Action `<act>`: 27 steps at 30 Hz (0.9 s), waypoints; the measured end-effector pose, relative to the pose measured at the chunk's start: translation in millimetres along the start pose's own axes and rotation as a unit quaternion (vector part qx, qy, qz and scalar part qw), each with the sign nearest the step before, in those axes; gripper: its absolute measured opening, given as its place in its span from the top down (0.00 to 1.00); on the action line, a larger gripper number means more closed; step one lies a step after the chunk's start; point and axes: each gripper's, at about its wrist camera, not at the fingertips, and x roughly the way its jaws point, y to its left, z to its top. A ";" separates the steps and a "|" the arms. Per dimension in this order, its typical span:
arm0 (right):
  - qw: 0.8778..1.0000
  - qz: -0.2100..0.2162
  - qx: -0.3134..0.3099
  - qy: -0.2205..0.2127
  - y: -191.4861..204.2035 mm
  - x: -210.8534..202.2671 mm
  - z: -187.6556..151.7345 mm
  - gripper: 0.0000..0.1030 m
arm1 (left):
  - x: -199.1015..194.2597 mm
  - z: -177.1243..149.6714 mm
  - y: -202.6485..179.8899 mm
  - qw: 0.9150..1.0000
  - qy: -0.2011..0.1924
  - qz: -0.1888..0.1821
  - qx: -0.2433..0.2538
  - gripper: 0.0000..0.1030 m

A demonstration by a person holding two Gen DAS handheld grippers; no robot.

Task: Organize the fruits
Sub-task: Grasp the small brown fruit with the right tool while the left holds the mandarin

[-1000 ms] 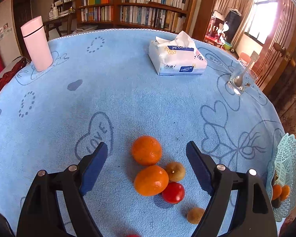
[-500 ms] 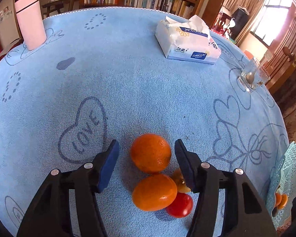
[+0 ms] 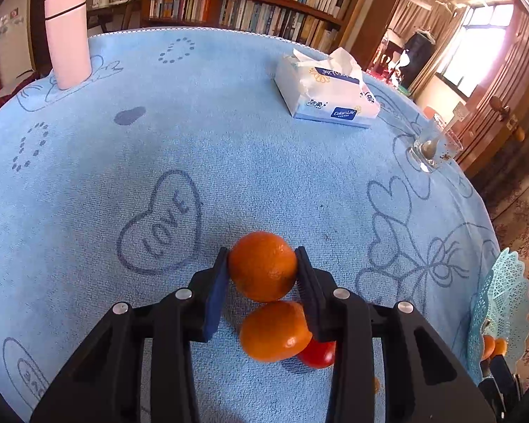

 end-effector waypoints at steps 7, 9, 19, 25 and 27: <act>0.999 0.033 -0.017 0.038 24.9 25.9 -1.0 0.40 | -29.2 2.5 2.3 0.999 -0.042 -0.005 0.001 0.64; 0.998 0.041 -0.022 0.049 33.0 34.1 -1.4 0.40 | -36.7 3.0 3.3 0.999 -0.054 -0.001 0.002 0.64; 0.992 0.071 -0.050 0.089 68.8 70.2 -0.2 0.40 | -51.7 6.6 9.7 0.997 -0.075 -0.004 -0.007 0.64; 0.990 0.071 -0.071 0.101 86.6 85.8 -1.1 0.41 | -54.4 6.4 10.5 0.997 -0.080 -0.004 -0.010 0.64; 0.989 0.068 -0.076 0.103 90.2 90.7 -1.4 0.45 | -55.3 6.2 9.6 0.997 -0.081 -0.007 -0.009 0.64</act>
